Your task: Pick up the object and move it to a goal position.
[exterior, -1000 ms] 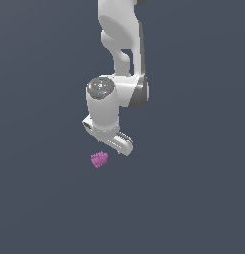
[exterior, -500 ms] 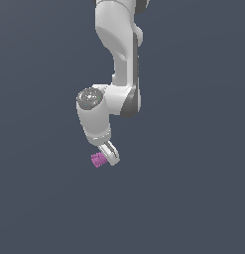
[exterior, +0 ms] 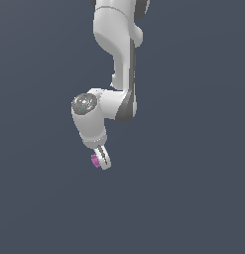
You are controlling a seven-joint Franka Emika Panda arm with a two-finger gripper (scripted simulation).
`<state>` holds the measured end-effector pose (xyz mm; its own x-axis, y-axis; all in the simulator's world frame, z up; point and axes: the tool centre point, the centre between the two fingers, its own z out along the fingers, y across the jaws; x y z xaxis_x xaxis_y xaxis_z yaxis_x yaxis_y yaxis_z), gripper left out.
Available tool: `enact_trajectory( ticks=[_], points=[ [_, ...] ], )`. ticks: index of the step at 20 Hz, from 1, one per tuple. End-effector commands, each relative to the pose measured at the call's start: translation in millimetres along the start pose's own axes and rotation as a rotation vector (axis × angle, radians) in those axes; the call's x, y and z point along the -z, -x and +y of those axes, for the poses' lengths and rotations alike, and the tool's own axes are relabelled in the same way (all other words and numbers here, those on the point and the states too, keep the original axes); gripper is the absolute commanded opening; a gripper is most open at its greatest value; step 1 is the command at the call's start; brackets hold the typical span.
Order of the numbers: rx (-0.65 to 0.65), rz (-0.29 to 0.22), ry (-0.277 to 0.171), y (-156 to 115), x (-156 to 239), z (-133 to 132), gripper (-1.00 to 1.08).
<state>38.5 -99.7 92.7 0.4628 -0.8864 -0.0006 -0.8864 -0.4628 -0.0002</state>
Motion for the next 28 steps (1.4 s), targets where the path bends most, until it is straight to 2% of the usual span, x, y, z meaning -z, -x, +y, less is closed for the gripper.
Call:
enact_trajectory(
  ticks=[1, 8, 17, 22, 23, 28],
  points=[
    [-0.022, 0.0, 0.0, -2, -1, 0, 1.0],
    [-0.025, 0.0, 0.0, -2, -5, 1, 1.0],
    [-0.03, 0.0, 0.0, -2, -47, 2, 1.0],
    [-0.03, 0.0, 0.0, -3, -52, 1, 1.0],
    [-0.03, 0.0, 0.0, -3, -52, 1, -1.0],
    [-0.03, 0.0, 0.0, -3, -52, 1, -1.0]
  ],
)
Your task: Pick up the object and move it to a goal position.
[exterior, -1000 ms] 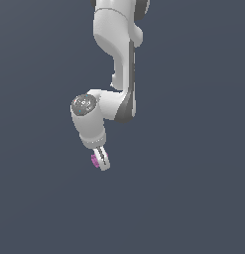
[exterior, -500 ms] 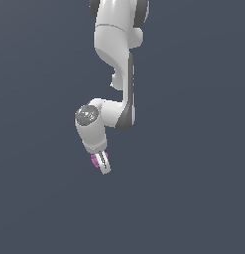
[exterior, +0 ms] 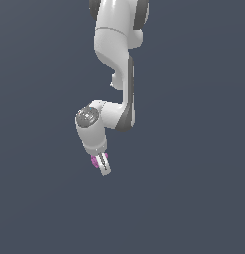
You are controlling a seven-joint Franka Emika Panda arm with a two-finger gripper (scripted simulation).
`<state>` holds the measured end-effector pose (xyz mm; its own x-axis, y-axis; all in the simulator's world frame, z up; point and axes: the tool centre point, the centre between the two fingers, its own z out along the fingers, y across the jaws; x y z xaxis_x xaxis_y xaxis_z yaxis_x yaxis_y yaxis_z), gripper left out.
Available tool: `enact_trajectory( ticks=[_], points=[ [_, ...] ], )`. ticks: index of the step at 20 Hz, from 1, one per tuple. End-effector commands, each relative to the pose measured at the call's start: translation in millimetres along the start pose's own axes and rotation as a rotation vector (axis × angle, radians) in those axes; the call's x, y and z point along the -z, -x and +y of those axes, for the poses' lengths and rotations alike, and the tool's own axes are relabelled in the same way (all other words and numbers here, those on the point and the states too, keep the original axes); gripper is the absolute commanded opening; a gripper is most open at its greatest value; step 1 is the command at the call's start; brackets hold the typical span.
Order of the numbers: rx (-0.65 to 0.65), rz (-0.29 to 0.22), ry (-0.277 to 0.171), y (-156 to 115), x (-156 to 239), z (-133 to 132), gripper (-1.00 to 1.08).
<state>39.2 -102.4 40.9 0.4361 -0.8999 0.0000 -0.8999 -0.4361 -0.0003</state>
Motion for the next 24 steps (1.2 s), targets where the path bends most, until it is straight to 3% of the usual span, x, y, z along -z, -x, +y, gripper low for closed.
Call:
enact_trajectory(
  ticks=[1, 13, 24],
  points=[
    [0.0, 0.0, 0.0, 0, 0, 0, -1.0],
    [-0.001, 0.0, 0.0, -1, 7, 11, -1.0],
    [0.0, -0.002, -0.001, -3, 46, 63, -1.0]
  ],
)
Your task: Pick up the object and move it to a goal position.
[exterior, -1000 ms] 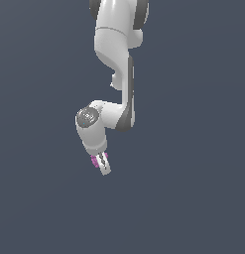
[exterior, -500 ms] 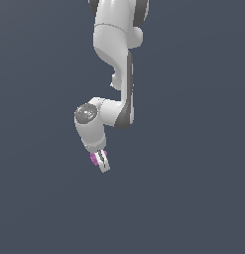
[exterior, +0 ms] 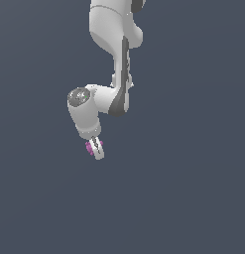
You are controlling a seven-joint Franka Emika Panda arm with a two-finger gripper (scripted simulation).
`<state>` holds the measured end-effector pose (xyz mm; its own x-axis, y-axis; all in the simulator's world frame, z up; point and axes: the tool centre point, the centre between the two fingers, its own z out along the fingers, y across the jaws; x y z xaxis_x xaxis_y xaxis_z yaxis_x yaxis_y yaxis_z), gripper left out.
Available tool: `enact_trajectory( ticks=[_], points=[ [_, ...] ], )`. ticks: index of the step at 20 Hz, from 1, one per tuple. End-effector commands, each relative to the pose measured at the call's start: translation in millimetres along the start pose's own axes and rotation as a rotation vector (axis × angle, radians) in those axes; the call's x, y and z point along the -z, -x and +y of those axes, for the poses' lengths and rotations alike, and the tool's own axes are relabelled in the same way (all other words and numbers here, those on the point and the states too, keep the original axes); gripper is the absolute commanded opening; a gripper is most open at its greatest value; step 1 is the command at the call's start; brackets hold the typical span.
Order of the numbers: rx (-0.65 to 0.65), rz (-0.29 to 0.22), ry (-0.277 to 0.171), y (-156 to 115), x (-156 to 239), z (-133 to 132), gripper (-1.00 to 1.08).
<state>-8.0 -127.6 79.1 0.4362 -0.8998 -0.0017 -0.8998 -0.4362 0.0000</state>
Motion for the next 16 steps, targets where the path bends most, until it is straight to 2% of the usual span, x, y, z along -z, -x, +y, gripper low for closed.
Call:
enact_trajectory(
  ticks=[1, 9, 16],
  points=[
    [-0.001, 0.0, -0.001, -1, 12, 16, -1.0],
    [0.0, 0.0, -0.001, -4, 45, 59, -1.0],
    [0.0, 0.0, -0.001, -6, 59, 77, -1.0]
  ],
)
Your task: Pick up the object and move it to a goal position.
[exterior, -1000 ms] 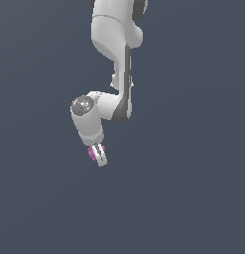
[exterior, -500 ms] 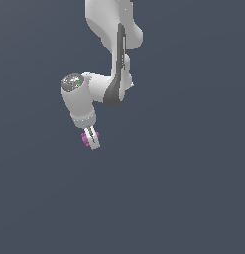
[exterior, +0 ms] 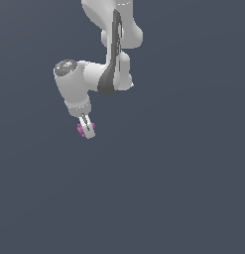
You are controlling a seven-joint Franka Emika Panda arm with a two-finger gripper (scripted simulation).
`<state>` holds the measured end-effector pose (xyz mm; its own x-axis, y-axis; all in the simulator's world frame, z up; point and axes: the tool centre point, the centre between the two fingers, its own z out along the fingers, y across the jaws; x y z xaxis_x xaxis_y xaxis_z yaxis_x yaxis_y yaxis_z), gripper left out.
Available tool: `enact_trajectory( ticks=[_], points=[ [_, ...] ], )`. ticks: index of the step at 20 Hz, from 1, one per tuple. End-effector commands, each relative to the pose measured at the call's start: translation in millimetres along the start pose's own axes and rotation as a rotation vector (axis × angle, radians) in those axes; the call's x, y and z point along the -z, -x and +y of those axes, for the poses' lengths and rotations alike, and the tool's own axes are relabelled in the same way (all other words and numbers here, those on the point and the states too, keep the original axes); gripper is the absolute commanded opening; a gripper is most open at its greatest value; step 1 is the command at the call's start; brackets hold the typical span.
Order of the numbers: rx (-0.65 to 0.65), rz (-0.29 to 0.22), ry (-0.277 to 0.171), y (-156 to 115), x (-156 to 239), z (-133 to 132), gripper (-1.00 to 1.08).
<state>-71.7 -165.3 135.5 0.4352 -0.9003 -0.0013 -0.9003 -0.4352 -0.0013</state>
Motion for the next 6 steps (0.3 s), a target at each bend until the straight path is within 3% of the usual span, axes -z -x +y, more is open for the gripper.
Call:
enact_trajectory(
  ticks=[1, 6],
  points=[
    [0.001, 0.0, 0.001, -0.1, 3.0, 3.6, -1.0],
    [0.001, 0.001, 0.001, -0.9, 3.2, 2.8, -1.0]
  ],
)
